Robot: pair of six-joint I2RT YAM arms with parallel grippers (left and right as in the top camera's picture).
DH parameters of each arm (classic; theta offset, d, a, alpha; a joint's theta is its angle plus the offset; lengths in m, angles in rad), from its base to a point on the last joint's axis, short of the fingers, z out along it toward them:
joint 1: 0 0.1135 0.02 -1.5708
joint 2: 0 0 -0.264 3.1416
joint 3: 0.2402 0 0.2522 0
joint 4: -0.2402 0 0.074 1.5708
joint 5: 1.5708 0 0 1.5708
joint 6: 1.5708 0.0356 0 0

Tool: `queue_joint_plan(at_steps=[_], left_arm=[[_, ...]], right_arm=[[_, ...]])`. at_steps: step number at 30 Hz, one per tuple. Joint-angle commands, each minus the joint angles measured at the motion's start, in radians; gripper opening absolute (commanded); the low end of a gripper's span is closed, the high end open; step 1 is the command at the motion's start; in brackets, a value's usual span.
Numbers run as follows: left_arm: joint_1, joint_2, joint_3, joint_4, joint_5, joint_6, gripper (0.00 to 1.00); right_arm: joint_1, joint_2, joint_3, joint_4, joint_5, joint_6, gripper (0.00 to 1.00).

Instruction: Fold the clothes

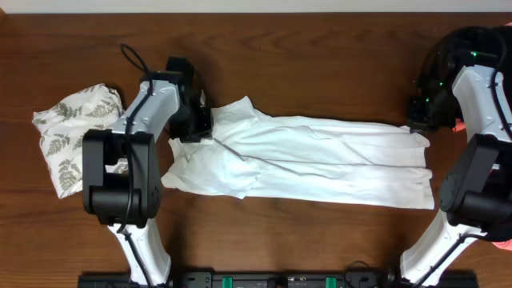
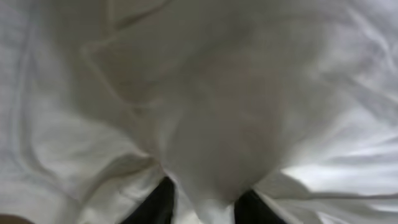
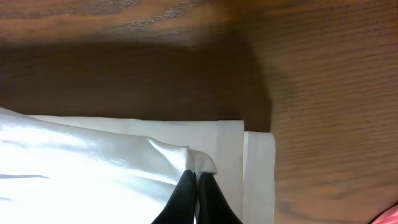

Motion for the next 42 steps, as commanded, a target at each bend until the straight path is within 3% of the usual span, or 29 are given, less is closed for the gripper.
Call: queue_joint_plan(at_steps=[1,4,21,42], left_arm=[[0.003,0.0,-0.005,0.003,-0.006,-0.001,0.15],[0.003,-0.001,-0.004,0.006,-0.006,-0.001,0.06],[0.003,-0.214,-0.001,-0.073,-0.01,-0.001,0.06],[0.077,-0.259,-0.001,-0.158,-0.039,-0.013,0.06]], right_arm=[[-0.005,-0.026,0.003,0.003,0.014,0.013,0.02],[-0.005,-0.026,0.003,0.003,0.014,0.013,0.02],[-0.006,-0.026,0.003,-0.032,0.015,0.012,0.02],[-0.077,-0.026,0.003,-0.018,0.032,0.035,0.01]])
